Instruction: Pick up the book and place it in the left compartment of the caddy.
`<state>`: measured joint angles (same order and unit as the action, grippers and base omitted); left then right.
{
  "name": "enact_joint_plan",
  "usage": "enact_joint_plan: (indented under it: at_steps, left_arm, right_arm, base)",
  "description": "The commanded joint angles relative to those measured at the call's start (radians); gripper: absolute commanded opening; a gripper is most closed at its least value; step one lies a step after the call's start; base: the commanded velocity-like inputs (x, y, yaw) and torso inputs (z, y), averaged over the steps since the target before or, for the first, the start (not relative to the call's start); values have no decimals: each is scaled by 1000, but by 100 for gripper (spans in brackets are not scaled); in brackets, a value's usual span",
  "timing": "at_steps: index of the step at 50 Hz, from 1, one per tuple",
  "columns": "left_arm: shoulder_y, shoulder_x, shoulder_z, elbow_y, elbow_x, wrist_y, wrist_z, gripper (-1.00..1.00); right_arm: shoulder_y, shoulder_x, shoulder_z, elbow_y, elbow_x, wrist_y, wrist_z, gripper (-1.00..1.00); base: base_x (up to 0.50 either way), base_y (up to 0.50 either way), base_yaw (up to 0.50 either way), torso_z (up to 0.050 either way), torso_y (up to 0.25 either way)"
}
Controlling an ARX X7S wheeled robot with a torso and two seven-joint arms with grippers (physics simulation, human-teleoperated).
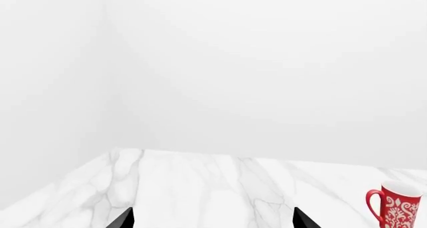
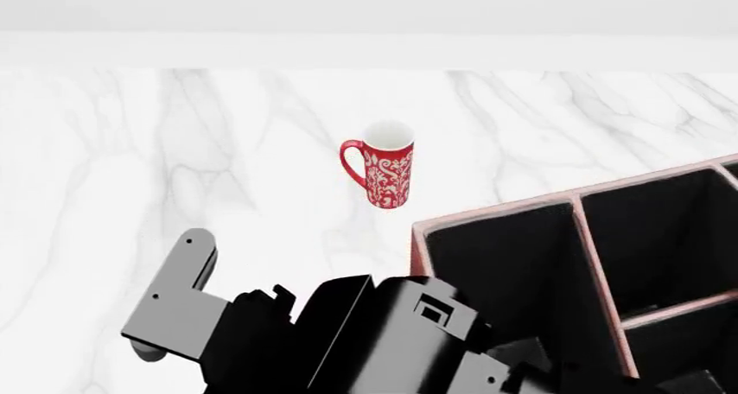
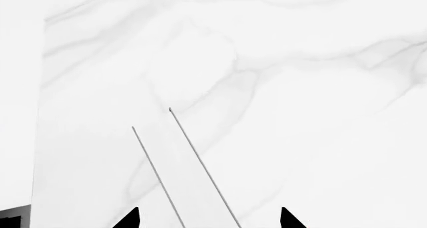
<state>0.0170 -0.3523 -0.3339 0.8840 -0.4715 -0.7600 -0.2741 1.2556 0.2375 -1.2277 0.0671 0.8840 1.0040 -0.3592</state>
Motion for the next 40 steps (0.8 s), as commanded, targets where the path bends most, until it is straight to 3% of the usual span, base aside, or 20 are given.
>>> enact_joint_plan:
  at_steps: [1, 40]
  left_arm:
    - [2, -4, -1, 2, -7, 2, -4, 100]
    - [16, -16, 0, 9, -21, 18, -15, 100]
  right_arm:
    - [-22, -14, -26, 51, -26, -29, -13, 100]
    - [-67, -46, -100, 142, -80, -87, -57, 100]
  base:
    - [0, 0, 0, 0, 0]
    - [0, 0, 0, 0, 0]
